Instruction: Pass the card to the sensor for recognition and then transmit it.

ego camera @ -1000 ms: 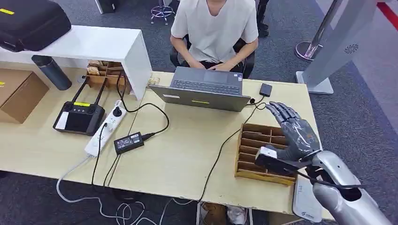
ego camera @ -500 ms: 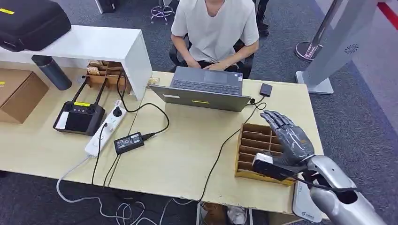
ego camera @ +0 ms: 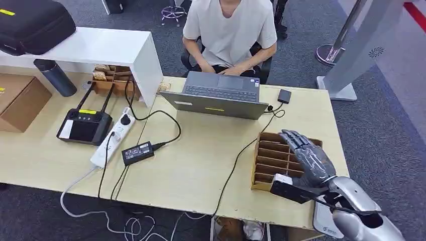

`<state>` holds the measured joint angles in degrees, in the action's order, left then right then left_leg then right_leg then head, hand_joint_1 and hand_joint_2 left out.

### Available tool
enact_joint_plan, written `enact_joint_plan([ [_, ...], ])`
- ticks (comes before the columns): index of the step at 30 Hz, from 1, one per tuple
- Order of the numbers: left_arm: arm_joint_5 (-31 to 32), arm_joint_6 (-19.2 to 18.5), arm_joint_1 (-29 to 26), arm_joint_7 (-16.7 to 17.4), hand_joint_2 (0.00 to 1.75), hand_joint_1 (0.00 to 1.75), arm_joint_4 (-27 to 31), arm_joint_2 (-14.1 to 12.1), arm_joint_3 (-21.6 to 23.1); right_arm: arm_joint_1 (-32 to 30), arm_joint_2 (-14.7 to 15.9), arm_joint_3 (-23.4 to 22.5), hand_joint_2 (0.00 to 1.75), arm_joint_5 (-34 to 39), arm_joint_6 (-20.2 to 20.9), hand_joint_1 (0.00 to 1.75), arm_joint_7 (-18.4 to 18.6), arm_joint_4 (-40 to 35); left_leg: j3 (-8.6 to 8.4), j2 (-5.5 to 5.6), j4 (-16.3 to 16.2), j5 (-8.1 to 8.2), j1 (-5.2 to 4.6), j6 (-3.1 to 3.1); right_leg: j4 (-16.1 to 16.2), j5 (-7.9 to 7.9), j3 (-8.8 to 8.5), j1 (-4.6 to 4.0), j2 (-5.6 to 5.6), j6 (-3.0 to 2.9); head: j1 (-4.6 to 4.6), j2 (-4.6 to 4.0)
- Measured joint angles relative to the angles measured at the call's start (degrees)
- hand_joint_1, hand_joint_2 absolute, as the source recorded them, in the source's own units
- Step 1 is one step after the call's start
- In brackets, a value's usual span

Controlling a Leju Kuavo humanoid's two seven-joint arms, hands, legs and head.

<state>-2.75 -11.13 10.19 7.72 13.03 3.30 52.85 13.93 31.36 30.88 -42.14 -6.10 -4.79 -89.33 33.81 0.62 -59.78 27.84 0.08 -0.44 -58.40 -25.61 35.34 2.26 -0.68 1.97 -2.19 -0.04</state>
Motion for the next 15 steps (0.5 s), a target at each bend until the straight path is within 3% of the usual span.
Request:
enact_joint_plan([
  [3,0.0,0.7,-0.1,0.0,1.75,0.00,0.0,0.0,0.0,-1.0,0.1,-0.2,1.75,0.0,0.0,0.00,0.5,0.0,-0.01,-0.01,0.0,0.00,0.00,0.00,0.0,0.00,0.00,0.00,0.00,0.00,0.00,0.00],
  [7,0.0,5.6,-1.0,-2.1,1.75,0.00,0.5,0.0,-0.1,-3.9,0.7,-1.8,1.75,-0.8,-0.3,0.00,1.8,0.0,-0.01,-0.01,0.0,0.01,0.00,0.01,0.0,-0.01,0.00,0.00,-0.02,0.02,0.02,0.00],
  [15,0.0,5.7,-1.0,-2.9,1.75,0.00,1.5,0.6,-0.1,-6.3,1.1,-5.3,1.75,-1.9,-0.3,0.00,2.8,1.4,-0.07,-0.37,0.0,0.09,0.00,0.05,0.0,-0.01,0.01,-0.02,0.20,0.02,0.02,0.00],
])
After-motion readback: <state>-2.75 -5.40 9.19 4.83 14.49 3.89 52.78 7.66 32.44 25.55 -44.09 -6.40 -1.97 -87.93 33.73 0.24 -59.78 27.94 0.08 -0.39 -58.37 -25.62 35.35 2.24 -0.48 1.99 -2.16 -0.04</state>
